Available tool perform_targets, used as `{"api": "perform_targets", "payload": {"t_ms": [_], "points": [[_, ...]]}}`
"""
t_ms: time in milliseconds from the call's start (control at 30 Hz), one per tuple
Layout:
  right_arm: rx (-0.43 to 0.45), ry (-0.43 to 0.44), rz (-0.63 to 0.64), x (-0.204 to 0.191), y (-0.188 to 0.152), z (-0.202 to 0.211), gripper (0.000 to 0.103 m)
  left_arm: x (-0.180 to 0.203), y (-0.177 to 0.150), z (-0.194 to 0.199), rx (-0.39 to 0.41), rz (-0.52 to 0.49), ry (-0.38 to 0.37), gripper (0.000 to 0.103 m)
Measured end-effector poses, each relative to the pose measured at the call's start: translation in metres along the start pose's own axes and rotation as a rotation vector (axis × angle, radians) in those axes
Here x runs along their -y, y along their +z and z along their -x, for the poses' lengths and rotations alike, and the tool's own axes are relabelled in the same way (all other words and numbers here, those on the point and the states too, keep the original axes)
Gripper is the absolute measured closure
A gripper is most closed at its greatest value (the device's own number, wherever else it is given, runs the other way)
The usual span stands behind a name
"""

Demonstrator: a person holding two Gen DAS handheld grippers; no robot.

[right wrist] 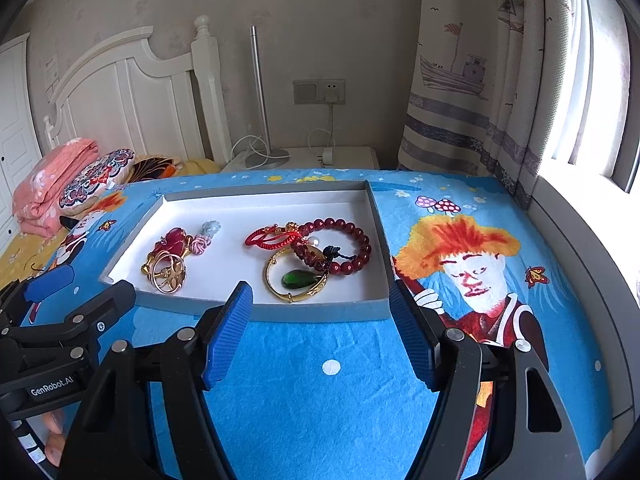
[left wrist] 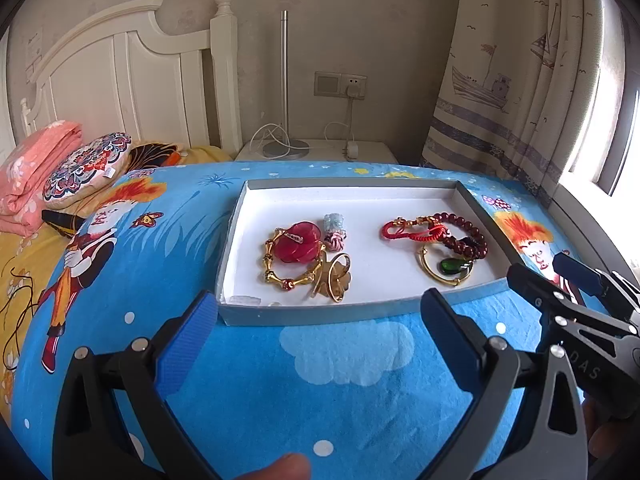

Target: Organize jewelry

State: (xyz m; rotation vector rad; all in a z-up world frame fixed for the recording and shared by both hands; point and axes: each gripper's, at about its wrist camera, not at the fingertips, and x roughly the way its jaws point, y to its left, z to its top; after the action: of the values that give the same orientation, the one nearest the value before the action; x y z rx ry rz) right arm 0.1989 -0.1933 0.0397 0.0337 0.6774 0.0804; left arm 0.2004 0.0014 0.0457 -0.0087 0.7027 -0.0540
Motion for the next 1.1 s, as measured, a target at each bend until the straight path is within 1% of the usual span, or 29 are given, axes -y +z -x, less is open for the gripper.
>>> {"api": "perform_targets", "payload": {"t_ms": [333,1100], "points": [[0.003,0.000,0.003,-0.0005,0.0013,-0.0004,0.037,-0.0005,0.0011,-0.0033,-0.009,0.003,0.024,0.005],[0.002,0.002,0.008,-0.0008,0.0044,-0.0017,0.036,0.0006,0.0034,-0.0037,-0.007,0.000,0.030,0.005]]}}
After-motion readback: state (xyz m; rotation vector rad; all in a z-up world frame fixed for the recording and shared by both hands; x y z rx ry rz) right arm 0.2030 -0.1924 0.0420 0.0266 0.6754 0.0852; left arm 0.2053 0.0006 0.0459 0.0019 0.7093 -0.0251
